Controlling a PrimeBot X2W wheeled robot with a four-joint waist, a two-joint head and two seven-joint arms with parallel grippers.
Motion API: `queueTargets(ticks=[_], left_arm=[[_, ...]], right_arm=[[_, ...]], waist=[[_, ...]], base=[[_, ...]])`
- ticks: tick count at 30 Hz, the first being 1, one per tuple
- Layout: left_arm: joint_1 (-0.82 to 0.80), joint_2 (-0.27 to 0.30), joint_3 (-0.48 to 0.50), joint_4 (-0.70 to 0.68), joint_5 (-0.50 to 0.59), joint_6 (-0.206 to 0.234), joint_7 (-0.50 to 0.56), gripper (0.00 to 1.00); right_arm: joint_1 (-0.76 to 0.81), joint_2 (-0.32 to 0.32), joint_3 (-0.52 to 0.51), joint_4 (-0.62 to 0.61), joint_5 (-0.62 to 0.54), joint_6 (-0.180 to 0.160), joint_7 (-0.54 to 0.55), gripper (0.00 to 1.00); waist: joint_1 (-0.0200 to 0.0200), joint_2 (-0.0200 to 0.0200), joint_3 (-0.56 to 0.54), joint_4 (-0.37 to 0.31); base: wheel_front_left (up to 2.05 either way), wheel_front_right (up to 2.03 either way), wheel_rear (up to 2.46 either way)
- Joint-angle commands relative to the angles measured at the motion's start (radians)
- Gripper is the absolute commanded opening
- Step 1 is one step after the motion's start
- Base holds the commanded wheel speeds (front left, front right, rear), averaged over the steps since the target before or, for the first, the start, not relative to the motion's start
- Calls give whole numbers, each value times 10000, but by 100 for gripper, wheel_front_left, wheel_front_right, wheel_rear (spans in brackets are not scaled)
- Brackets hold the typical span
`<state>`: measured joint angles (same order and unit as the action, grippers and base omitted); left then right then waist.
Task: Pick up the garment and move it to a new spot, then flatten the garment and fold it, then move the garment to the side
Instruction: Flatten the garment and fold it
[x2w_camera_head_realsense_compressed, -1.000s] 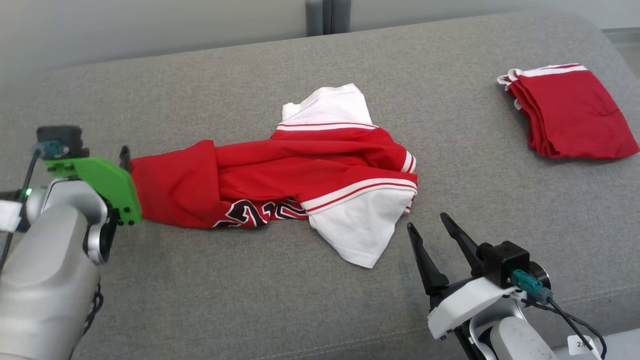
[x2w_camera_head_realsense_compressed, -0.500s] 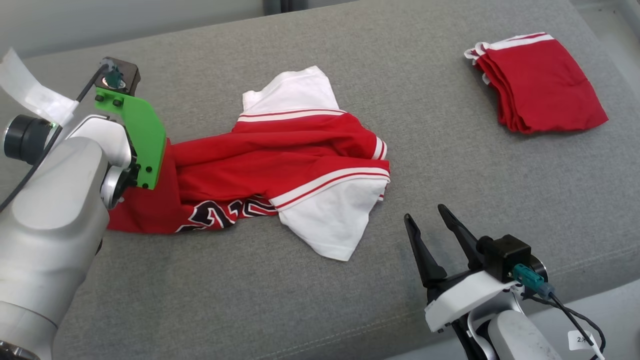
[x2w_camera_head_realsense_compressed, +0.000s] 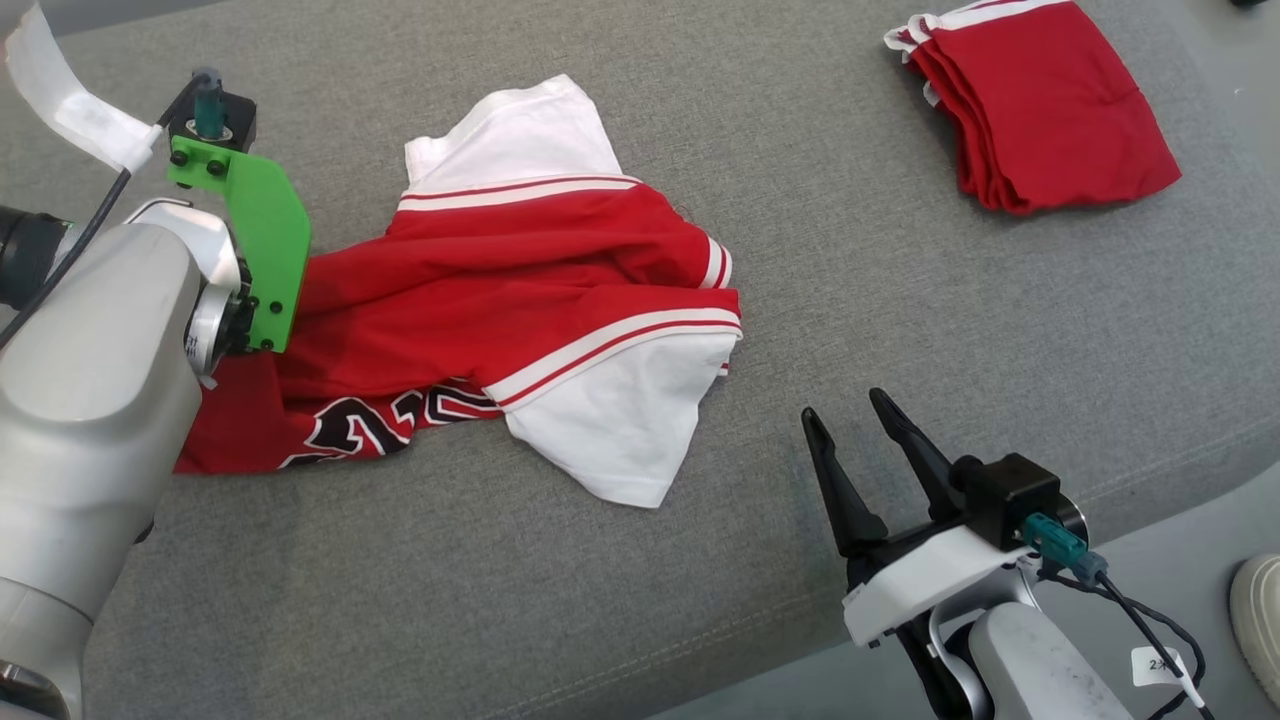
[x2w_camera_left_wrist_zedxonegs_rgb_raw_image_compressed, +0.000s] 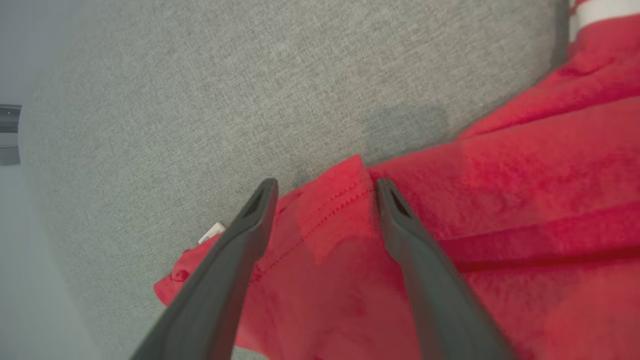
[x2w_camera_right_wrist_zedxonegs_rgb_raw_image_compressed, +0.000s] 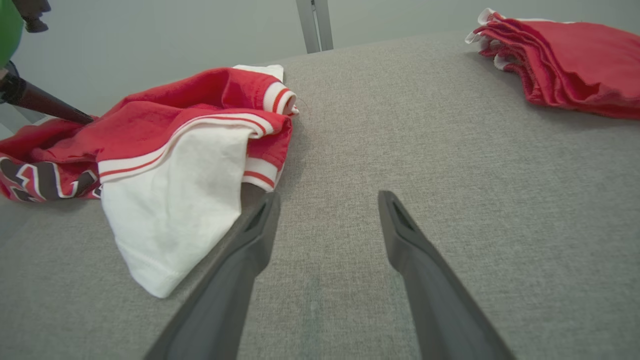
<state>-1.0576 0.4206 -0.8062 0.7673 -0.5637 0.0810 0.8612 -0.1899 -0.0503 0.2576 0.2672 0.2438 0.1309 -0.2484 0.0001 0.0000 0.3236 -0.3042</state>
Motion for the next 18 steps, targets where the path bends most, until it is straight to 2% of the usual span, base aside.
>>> queueTargets(ticks=[1, 3, 4, 5, 6, 7, 8, 13, 18], left_arm=[[-173, 98, -13, -57, 48, 158, 146, 100], [-164, 101, 2, -114, 19, 200, 164, 98], [-131, 103, 31, -156, -33, 244, 221, 82], [-83, 107, 14, -196, -62, 253, 297, 71], [-20, 111, 0, -249, -92, 251, 358, 53], [55, 119, -3, -317, -151, 188, 406, 40], [104, 139, 20, -360, -193, 205, 392, 0], [318, 130, 107, -578, -378, 274, 400, 0], [499, 5, 494, -927, -660, 550, -274, 0]], right_arm=[[-123, -4, 23, 45, 70, -5, -68, 100], [-138, -3, 33, 68, 73, -5, -78, 100], [-151, -4, 44, 85, 82, -5, -90, 100], [-165, -3, 50, 110, 88, -5, -88, 100], [-171, -4, 50, 131, 92, -5, -96, 100], [-185, -3, 59, 154, 93, -5, -106, 100], [-205, -4, 56, 175, 95, -5, -114, 100], [-236, -4, 6, 246, 74, -5, -130, 100], [-255, -4, -146, 248, -32, -5, -153, 100]], waist=[[-1, 0, 44, -12], [-1, 0, 48, -2], [-1, 0, 47, 9], [-1, 0, 44, 21], [-1, 0, 35, 35], [-1, 0, 29, 47], [-1, 0, 22, 62], [-1, 0, -5, 194], [-1, 0, -59, 519]], base=[[0, 0, 0], [0, 0, 0], [0, 0, 0], [0, 0, 0], [0, 0, 0], [0, 0, 0], [0, 0, 0], [0, 0, 0], [0, 0, 0]])
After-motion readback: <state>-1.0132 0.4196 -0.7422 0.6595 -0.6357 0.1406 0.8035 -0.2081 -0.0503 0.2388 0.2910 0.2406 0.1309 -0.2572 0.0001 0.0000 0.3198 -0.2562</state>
